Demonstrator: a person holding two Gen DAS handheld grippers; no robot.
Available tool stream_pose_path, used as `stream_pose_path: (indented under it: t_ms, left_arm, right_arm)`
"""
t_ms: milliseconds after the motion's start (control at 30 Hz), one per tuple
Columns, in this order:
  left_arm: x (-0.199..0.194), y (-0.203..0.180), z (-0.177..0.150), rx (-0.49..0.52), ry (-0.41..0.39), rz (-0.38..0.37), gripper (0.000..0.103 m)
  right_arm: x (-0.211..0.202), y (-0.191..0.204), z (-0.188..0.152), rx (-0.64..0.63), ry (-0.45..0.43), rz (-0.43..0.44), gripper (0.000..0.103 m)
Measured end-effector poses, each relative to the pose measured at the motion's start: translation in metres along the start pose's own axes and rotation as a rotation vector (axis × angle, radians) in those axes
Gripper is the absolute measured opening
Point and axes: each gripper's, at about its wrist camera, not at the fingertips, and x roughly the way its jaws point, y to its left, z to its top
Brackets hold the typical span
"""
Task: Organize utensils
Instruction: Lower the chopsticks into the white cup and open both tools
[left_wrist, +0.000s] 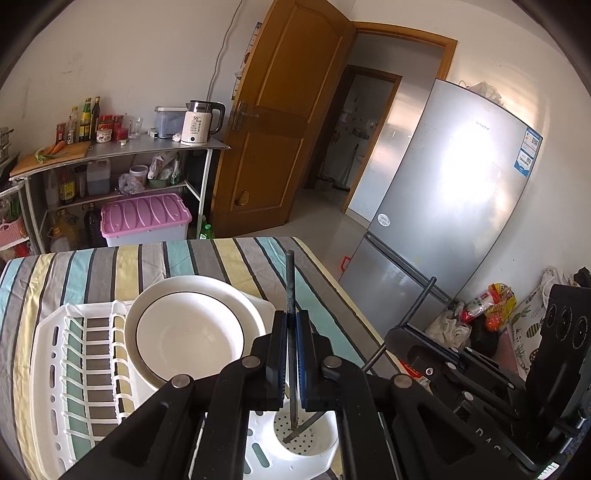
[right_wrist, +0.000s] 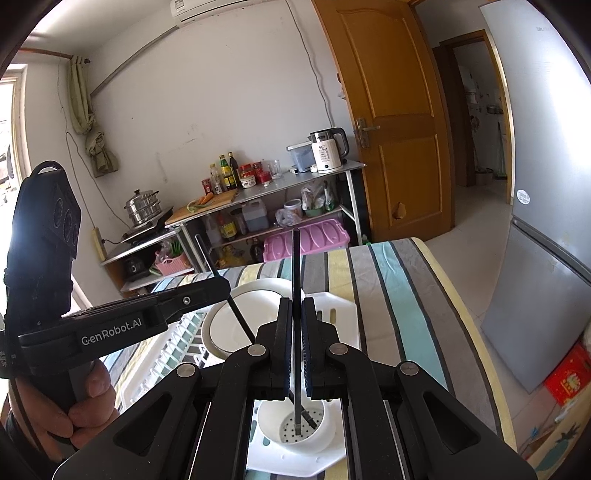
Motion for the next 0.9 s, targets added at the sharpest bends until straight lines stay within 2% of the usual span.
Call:
stream_pose_path:
  t_ms: [500, 900]
  left_arm:
    - [-0.012, 0.027, -0.015, 0.022, 0.012, 0.119, 0.006]
    - [-0.021, 0.030, -0.035, 0.037, 0.039, 0.130, 0.012]
  right_arm:
    - [-0.008, -0.026, -0.003, 0.029, 0.019, -0.107, 0.007]
    - [-0.014, -0.029, -0.016, 0.013, 0.072, -0.133, 0.013]
